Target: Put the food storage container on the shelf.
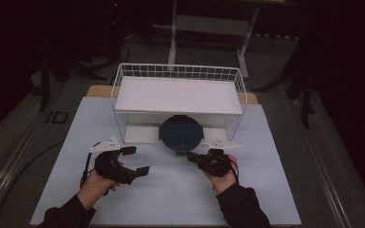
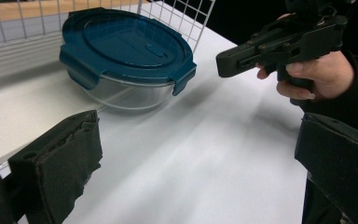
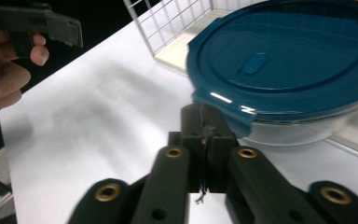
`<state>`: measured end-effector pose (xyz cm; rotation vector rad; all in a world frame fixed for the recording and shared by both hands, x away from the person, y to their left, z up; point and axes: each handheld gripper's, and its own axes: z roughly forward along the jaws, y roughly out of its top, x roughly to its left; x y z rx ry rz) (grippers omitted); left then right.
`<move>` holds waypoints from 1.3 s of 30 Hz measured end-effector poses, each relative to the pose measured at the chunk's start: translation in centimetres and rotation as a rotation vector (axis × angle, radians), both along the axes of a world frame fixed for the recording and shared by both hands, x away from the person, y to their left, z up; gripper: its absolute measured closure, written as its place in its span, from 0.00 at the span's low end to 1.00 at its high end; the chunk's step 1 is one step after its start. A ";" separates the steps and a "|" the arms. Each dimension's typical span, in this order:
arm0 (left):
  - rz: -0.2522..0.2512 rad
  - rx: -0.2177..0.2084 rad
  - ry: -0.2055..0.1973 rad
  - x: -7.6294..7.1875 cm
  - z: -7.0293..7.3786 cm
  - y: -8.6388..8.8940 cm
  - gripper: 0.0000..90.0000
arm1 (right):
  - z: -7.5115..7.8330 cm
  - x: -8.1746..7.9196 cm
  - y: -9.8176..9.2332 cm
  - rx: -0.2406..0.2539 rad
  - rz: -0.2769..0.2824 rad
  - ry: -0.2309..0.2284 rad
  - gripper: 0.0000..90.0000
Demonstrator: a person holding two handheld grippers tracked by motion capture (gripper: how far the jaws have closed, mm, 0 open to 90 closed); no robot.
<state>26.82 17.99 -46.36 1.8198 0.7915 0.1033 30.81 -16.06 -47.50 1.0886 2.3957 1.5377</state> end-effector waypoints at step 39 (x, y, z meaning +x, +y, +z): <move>0.152 0.037 -0.116 -5.7 -3.5 2.8 0.01 | -3.0 3.5 2.8 -0.089 -0.046 0.076 1.00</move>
